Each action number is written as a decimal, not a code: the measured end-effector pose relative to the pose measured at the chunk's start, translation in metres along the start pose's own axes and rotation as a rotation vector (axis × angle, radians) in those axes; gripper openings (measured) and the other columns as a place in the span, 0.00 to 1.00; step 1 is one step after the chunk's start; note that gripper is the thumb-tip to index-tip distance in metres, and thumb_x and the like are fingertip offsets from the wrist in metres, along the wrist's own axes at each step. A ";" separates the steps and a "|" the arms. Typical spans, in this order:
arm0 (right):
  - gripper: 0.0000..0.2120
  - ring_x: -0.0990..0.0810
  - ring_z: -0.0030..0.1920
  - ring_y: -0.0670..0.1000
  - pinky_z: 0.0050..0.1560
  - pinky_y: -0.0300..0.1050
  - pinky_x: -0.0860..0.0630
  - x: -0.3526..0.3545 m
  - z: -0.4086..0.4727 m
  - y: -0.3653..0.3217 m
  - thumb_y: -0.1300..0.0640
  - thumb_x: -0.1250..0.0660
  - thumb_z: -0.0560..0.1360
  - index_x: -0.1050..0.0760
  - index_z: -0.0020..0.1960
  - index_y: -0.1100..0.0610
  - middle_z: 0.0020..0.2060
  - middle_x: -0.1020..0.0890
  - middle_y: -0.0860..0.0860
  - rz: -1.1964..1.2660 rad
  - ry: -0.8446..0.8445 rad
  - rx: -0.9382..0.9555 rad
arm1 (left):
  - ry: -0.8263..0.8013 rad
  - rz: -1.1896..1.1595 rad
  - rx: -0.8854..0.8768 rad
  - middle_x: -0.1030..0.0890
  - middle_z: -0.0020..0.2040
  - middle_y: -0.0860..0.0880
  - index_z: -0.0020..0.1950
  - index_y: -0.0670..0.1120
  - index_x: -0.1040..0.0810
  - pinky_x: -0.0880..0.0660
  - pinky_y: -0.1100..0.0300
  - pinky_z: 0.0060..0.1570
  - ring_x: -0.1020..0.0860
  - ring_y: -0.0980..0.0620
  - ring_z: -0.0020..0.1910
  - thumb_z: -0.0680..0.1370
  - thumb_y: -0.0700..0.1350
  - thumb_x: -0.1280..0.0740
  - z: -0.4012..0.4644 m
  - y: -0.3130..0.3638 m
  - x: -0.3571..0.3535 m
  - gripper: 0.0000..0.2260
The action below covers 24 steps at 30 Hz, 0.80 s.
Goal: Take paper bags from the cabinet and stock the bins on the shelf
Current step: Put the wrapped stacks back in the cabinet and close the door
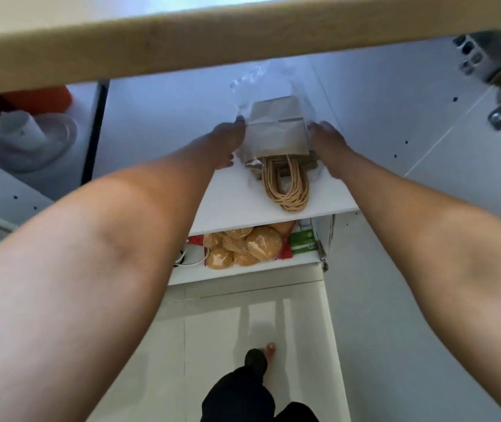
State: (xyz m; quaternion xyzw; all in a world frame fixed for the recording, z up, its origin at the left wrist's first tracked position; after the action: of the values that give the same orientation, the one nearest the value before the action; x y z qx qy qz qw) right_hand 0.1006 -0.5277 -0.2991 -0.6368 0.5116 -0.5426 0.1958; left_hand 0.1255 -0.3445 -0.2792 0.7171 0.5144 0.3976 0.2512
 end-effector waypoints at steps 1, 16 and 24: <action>0.25 0.31 0.69 0.56 0.63 0.44 0.32 -0.001 -0.016 0.002 0.49 0.49 0.82 0.40 0.76 0.57 0.72 0.32 0.57 -0.069 0.008 -0.005 | 0.026 0.122 -0.012 0.30 0.70 0.47 0.72 0.45 0.35 0.28 0.55 0.55 0.27 0.43 0.62 0.80 0.59 0.49 -0.011 -0.001 0.001 0.26; 0.24 0.28 0.66 0.61 0.64 0.52 0.29 0.061 -0.267 -0.112 0.47 0.43 0.80 0.33 0.69 0.62 0.67 0.28 0.62 -0.633 -0.199 0.157 | 0.023 1.012 -0.057 0.41 0.76 0.41 0.77 0.44 0.44 0.40 0.51 0.71 0.39 0.42 0.74 0.81 0.56 0.49 -0.291 0.013 0.118 0.27; 0.19 0.21 0.60 0.58 0.61 0.48 0.25 0.085 -0.285 -0.243 0.46 0.40 0.79 0.25 0.62 0.57 0.59 0.20 0.60 -0.632 -0.230 0.327 | 0.201 0.915 -0.150 0.35 0.74 0.41 0.74 0.41 0.37 0.38 0.54 0.68 0.35 0.43 0.72 0.79 0.58 0.43 -0.338 0.094 0.200 0.29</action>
State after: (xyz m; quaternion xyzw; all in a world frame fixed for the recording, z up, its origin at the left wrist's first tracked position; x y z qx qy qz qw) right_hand -0.0564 -0.4171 0.0334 -0.7802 0.1711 -0.5760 0.1741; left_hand -0.0726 -0.2057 0.0440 0.8079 0.1374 0.5709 0.0504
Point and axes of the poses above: each hand's wrist, its own z-axis towards the middle knuckle, its own x-axis out of the back of the hand, y = z × x, the point moved 1 cm from there along z, towards the middle knuckle
